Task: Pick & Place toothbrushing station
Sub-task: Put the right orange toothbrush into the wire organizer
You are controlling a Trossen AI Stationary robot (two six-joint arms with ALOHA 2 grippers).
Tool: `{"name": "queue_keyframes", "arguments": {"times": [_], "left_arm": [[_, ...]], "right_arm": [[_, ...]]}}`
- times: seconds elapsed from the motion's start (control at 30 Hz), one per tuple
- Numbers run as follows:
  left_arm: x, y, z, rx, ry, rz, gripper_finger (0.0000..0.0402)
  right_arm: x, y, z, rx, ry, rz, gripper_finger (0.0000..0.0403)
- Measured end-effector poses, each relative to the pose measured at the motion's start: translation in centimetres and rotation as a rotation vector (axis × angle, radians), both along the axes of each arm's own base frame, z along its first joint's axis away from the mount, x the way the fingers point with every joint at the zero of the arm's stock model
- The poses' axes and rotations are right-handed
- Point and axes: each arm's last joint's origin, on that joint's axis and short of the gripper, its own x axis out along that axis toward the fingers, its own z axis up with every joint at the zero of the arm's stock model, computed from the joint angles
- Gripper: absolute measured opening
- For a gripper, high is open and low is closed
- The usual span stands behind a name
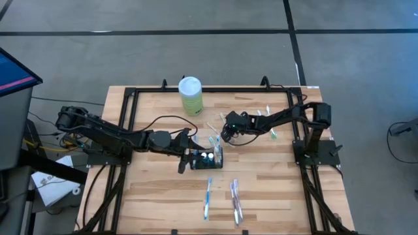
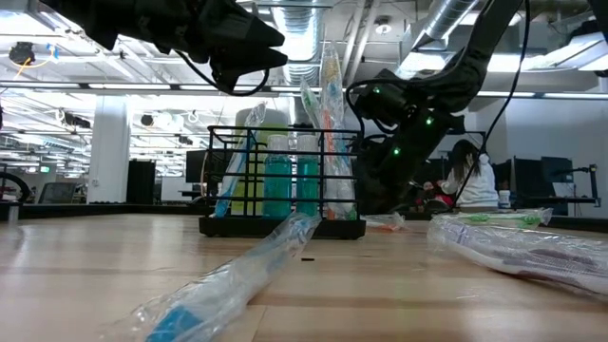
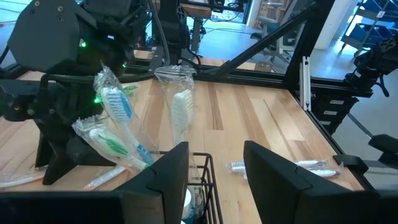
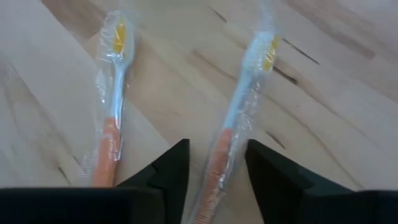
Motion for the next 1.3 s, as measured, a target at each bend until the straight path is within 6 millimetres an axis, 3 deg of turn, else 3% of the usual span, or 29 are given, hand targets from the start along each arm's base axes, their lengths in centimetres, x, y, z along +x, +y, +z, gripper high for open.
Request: {"name": "queue_keyframes", "arguments": {"times": [0.4, 0.8, 1.3], "left_arm": [[0.0, 0.0, 0.0, 0.000, -0.001, -0.001, 0.0150], [0.0, 0.0, 0.0, -0.003, -0.001, -0.001, 0.0150], [0.0, 0.1, 0.0, 0.000, -0.003, 0.019, 0.0150]], "right_arm": [[-0.1, 0.1, 0.3, 0.007, -0.008, 0.005, 0.0011], [-0.2, 0.1, 1.2, -0.012, -0.019, 0.003, 0.0001], [-1.8, 1.0, 8.8, -0.185, -0.178, 0.015, 0.0001]]}}
